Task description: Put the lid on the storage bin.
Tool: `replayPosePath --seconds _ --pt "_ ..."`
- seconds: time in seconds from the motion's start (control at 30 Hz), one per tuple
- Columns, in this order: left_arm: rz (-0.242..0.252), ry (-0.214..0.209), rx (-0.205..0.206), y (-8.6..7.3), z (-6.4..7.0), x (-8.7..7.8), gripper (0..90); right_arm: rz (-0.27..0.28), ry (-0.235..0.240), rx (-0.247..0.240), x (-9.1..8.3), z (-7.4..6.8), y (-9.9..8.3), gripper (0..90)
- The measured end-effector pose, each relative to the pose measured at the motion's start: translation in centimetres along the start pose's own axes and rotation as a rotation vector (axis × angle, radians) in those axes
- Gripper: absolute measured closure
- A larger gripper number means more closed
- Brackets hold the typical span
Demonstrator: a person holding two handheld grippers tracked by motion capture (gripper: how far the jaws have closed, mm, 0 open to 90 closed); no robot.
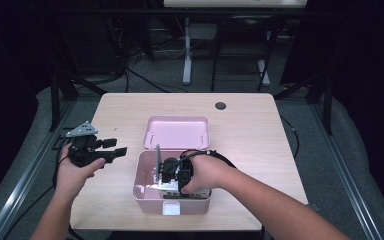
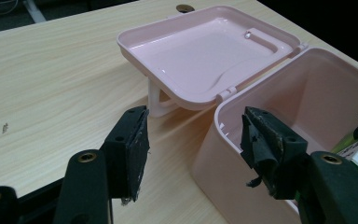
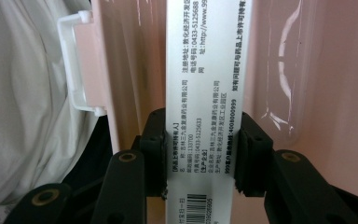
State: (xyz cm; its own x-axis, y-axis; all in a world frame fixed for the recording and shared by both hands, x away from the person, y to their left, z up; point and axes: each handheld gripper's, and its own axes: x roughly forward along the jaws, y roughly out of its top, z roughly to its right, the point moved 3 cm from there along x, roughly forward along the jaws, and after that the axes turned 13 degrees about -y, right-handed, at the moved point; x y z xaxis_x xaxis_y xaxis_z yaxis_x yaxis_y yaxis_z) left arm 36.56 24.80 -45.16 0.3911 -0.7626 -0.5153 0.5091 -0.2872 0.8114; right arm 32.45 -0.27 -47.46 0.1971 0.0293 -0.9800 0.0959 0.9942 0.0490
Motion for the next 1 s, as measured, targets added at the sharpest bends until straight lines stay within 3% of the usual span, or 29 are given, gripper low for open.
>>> replayPosePath --seconds 0.3,1.0 --pt "0.001 -0.001 0.001 0.0 0.0 -0.1 41.3 0.007 0.006 0.016 0.9 -0.2 -0.2 61.4" --pt "-0.008 0.001 -0.001 -0.1 -0.1 0.3 41.3 0.008 0.024 0.001 2.5 -0.4 -0.4 61.1"
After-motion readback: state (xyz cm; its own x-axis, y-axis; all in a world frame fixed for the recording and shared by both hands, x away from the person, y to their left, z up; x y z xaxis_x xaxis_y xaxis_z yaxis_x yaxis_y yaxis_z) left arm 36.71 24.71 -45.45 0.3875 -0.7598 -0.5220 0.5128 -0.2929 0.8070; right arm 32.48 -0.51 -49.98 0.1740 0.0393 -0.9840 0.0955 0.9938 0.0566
